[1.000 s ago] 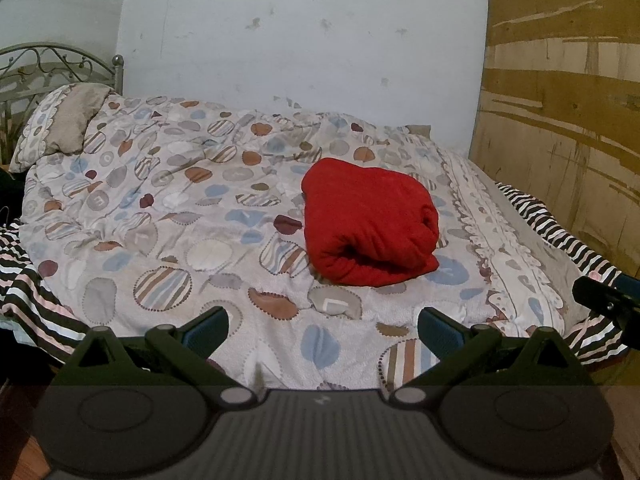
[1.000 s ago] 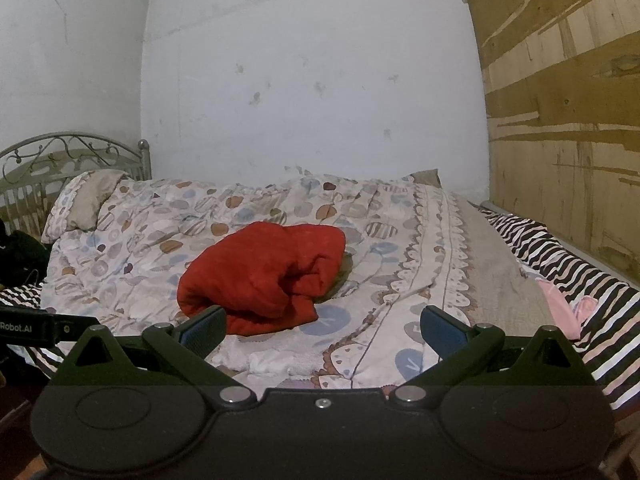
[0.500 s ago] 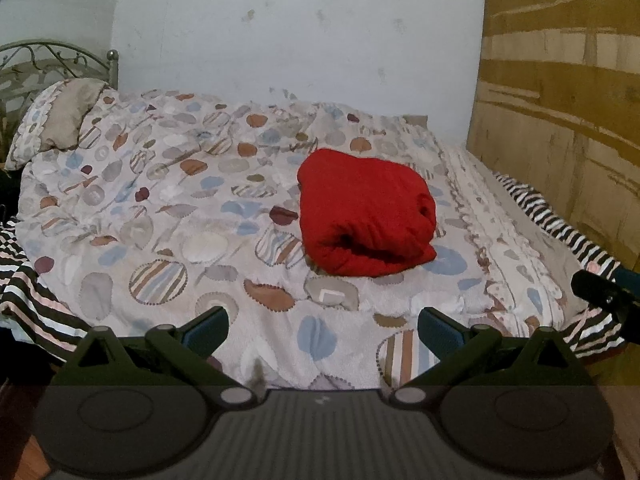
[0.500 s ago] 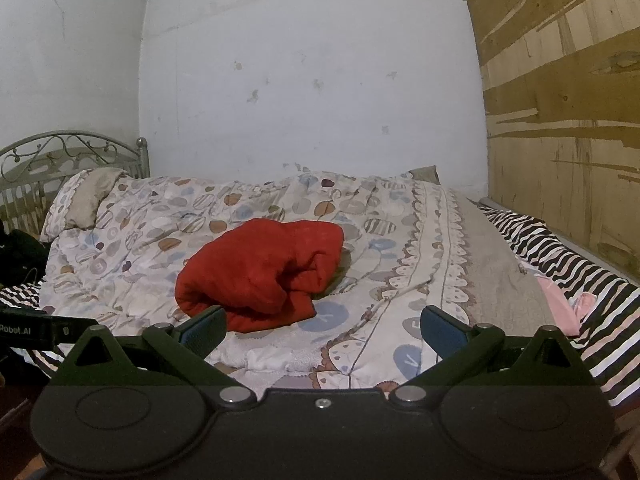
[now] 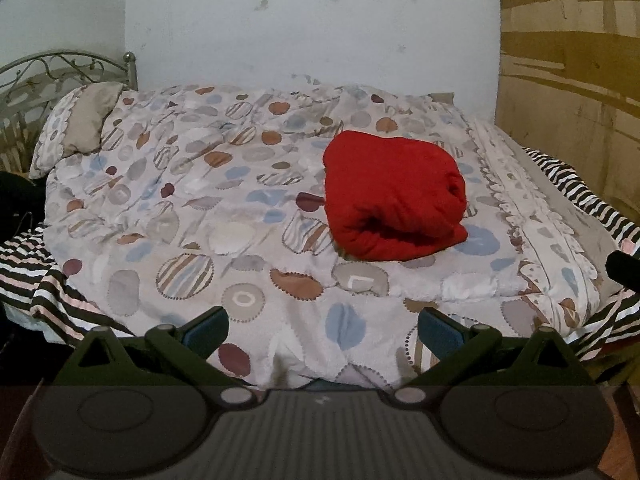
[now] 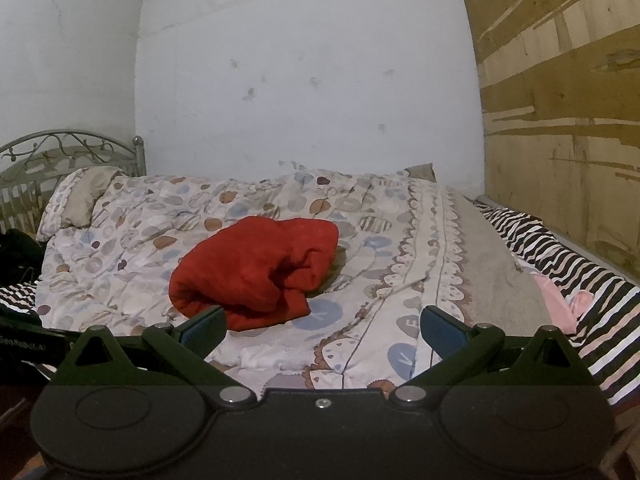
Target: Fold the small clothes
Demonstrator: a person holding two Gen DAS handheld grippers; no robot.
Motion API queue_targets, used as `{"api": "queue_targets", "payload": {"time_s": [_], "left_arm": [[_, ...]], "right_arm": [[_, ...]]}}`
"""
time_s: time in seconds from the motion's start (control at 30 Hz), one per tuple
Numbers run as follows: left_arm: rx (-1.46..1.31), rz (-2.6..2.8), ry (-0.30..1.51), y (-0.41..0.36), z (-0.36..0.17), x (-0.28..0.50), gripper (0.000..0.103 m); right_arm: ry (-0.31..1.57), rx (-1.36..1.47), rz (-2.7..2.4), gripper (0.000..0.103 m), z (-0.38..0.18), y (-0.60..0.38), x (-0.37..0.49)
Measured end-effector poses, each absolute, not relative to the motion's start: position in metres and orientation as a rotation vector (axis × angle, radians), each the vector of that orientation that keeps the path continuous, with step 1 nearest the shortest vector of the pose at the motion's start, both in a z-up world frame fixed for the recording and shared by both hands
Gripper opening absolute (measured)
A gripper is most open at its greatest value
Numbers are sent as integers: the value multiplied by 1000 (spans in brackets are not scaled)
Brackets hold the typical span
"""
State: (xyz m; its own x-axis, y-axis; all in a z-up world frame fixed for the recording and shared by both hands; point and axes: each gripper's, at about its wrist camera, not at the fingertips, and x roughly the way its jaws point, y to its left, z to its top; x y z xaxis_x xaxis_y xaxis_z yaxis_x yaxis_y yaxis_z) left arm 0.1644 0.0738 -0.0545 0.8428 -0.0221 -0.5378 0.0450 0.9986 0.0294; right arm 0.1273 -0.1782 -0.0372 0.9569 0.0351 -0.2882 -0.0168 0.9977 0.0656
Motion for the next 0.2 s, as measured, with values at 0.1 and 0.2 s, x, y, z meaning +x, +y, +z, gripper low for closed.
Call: {"api": "queue_targets", "payload": {"time_s": [0.1,0.2], "left_arm": [[40,-41,566,73,-54,166,103],[41,-38,565,72,-54,166,103]], "right_arm": [[299,65,26,103,-36,-180,130],[302,67,26,103,-36,-181,130]]}}
